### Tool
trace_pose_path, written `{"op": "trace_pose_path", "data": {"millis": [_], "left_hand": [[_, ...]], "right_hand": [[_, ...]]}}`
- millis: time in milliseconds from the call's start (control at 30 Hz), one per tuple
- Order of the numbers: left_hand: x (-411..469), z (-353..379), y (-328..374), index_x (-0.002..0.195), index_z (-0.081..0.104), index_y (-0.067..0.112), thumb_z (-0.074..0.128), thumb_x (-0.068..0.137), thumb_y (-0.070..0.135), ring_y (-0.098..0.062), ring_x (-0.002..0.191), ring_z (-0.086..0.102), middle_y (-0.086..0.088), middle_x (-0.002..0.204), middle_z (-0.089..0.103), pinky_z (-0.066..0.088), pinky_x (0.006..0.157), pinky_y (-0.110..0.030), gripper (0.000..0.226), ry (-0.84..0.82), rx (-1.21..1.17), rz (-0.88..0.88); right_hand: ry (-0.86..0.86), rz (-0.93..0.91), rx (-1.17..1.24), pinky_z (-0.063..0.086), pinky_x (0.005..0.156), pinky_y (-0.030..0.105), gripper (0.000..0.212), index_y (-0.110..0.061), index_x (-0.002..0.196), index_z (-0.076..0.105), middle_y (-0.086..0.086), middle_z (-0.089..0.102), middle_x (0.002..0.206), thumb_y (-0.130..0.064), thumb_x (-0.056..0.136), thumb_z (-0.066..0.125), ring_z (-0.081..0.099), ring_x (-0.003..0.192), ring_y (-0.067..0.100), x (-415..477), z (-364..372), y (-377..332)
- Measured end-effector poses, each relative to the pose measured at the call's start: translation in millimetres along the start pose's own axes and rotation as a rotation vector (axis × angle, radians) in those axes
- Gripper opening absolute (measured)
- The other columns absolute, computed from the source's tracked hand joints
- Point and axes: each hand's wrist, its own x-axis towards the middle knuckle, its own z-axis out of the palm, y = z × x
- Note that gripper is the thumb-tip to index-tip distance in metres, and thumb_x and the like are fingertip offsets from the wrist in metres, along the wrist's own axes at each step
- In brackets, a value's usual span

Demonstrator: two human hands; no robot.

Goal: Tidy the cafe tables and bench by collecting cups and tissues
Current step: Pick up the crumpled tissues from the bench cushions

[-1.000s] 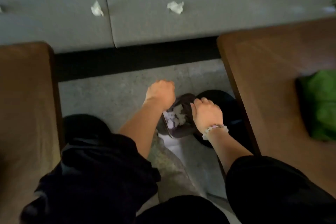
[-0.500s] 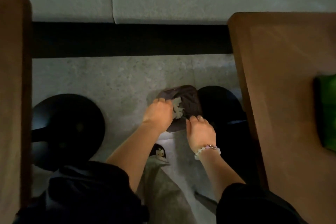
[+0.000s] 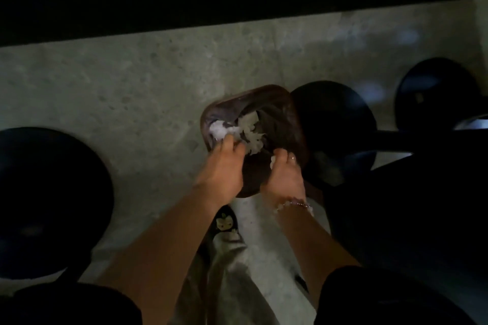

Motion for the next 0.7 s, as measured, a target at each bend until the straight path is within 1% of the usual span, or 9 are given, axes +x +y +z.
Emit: {"op": "trace_pose_path", "data": {"millis": [133,233,267,333,400,433,533,633,700], "left_hand": [[36,21,-10,0.132,0.04,0.01,0.049,0.092,0.002,-0.031,0.109,0.055,-0.012,0.139,0.029,0.048,0.085,-0.034,0.042,0.047,-0.058,-0.022],[62,33,-14,0.133,0.037,0.011,0.05,0.095,0.011,-0.029,0.107,0.057,-0.01,0.137,0.032,0.047,0.08,-0.034,0.04,0.072,-0.096,-0.012],[69,36,-16,0.136,0.033,0.011,0.051,0.095,0.016,-0.029,0.111,0.056,-0.01,0.139,0.031,0.046,0.082,-0.034,0.045,0.076,-0.097,-0.021],[80,39,-20,0.144,0.022,0.01,0.058,0.092,0.026,-0.029,0.12,0.05,-0.01,0.145,0.026,0.044,0.09,-0.036,0.065,0.055,-0.105,-0.038],[84,41,-22,0.15,0.011,0.012,0.063,0.088,0.035,-0.03,0.129,0.041,-0.009,0.15,0.021,0.039,0.1,-0.039,0.084,0.003,-0.102,-0.017],[86,41,-22,0.151,0.008,0.013,0.063,0.087,0.039,-0.029,0.135,0.034,-0.009,0.152,0.018,0.035,0.105,-0.039,0.088,-0.009,-0.074,0.001],[85,38,-24,0.152,0.004,0.014,0.06,0.088,0.042,-0.027,0.143,0.018,-0.008,0.155,0.013,0.024,0.113,-0.038,0.089,-0.03,0.018,0.031],[79,36,-25,0.152,0.002,0.015,0.061,0.088,0.038,-0.025,0.144,0.015,-0.008,0.156,0.013,0.021,0.114,-0.035,0.089,-0.028,0.09,0.046],[76,34,-26,0.152,0.002,0.016,0.06,0.089,0.037,-0.025,0.144,0.013,-0.007,0.156,0.014,0.019,0.115,-0.035,0.088,-0.021,0.127,0.046]], "right_hand": [[0.036,0.055,-0.001,0.04,0.098,0.035,0.061,-0.015,0.141,0.022,0.011,0.04,0.137,-0.009,0.088,0.053,0.043,0.125,0.028,33,17,11],[0.124,0.074,-0.076,0.04,0.096,0.036,0.047,-0.013,0.136,0.031,0.011,0.046,0.133,-0.02,0.091,0.046,0.049,0.12,0.028,56,31,15],[0.171,0.074,-0.093,0.041,0.094,0.036,0.044,-0.012,0.133,0.036,0.011,0.047,0.131,-0.022,0.091,0.045,0.05,0.117,0.028,63,34,14],[0.221,0.072,-0.095,0.042,0.091,0.035,0.046,-0.013,0.132,0.036,0.009,0.043,0.134,-0.022,0.089,0.051,0.053,0.113,0.028,73,40,13],[0.201,0.058,-0.116,0.043,0.09,0.032,0.06,-0.016,0.139,0.027,0.007,0.034,0.143,-0.021,0.087,0.057,0.053,0.114,0.026,75,41,15],[0.173,0.046,-0.122,0.043,0.09,0.032,0.067,-0.016,0.142,0.022,0.007,0.028,0.147,-0.022,0.087,0.058,0.051,0.116,0.026,75,40,16],[0.107,0.035,-0.123,0.044,0.089,0.036,0.074,-0.016,0.145,0.014,0.008,0.019,0.151,-0.024,0.087,0.059,0.044,0.124,0.027,72,33,18],[0.092,0.044,-0.162,0.044,0.091,0.037,0.072,-0.016,0.144,0.017,0.007,0.019,0.15,-0.025,0.086,0.058,0.033,0.132,0.026,67,26,17],[0.095,0.041,-0.191,0.044,0.09,0.038,0.067,-0.016,0.142,0.021,0.007,0.021,0.149,-0.026,0.087,0.057,0.03,0.132,0.026,66,21,14]]}}
